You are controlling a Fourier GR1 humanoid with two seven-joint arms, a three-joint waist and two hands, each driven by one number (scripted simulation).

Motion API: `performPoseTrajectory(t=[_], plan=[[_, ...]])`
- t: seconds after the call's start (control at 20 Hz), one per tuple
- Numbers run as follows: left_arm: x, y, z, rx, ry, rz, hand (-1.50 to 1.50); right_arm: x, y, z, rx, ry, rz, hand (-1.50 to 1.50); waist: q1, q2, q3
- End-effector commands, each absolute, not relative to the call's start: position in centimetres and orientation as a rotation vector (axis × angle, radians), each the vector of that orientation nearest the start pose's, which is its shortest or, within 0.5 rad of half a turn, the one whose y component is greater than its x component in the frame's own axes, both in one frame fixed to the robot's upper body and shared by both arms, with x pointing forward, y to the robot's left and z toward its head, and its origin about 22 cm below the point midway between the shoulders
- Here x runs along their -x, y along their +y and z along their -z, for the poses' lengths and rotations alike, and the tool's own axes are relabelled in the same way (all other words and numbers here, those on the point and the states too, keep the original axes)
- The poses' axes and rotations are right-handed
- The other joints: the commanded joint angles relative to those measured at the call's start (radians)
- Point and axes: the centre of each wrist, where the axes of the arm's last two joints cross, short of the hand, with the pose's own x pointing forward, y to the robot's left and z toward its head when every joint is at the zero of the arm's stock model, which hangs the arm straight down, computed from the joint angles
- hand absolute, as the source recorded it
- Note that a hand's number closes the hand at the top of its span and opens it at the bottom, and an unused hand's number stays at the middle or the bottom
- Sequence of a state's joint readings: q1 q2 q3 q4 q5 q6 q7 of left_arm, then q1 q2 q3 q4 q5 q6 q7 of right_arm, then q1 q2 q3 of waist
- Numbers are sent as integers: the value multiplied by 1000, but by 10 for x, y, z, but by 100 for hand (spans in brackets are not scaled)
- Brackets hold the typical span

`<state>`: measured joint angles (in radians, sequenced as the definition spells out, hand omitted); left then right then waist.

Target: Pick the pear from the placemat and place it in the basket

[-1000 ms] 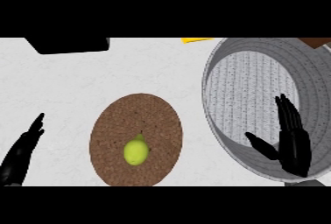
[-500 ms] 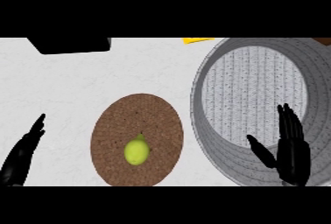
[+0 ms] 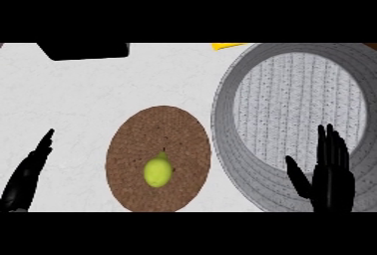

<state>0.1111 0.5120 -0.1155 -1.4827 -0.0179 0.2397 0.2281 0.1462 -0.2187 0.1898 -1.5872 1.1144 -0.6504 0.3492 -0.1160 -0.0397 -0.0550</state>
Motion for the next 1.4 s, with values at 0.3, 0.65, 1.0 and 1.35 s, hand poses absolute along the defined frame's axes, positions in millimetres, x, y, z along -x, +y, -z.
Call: performPoseTrajectory(t=[0.3,0.65,1.0,1.35], plan=[[-214,331,5,-530,-1138,243,0,-183,-185,11,1442,-1212,-527,-150,48,33,38],[-217,324,6,-518,-1137,285,0,-170,-157,-14,1545,-1091,-566,-150,79,35,46],[-226,305,15,-504,-1152,301,0,-155,-104,-33,1613,-992,-574,-150,100,39,50],[-233,299,15,-463,-1156,318,0,-143,-64,-31,1640,-893,-575,-150,126,44,53]])
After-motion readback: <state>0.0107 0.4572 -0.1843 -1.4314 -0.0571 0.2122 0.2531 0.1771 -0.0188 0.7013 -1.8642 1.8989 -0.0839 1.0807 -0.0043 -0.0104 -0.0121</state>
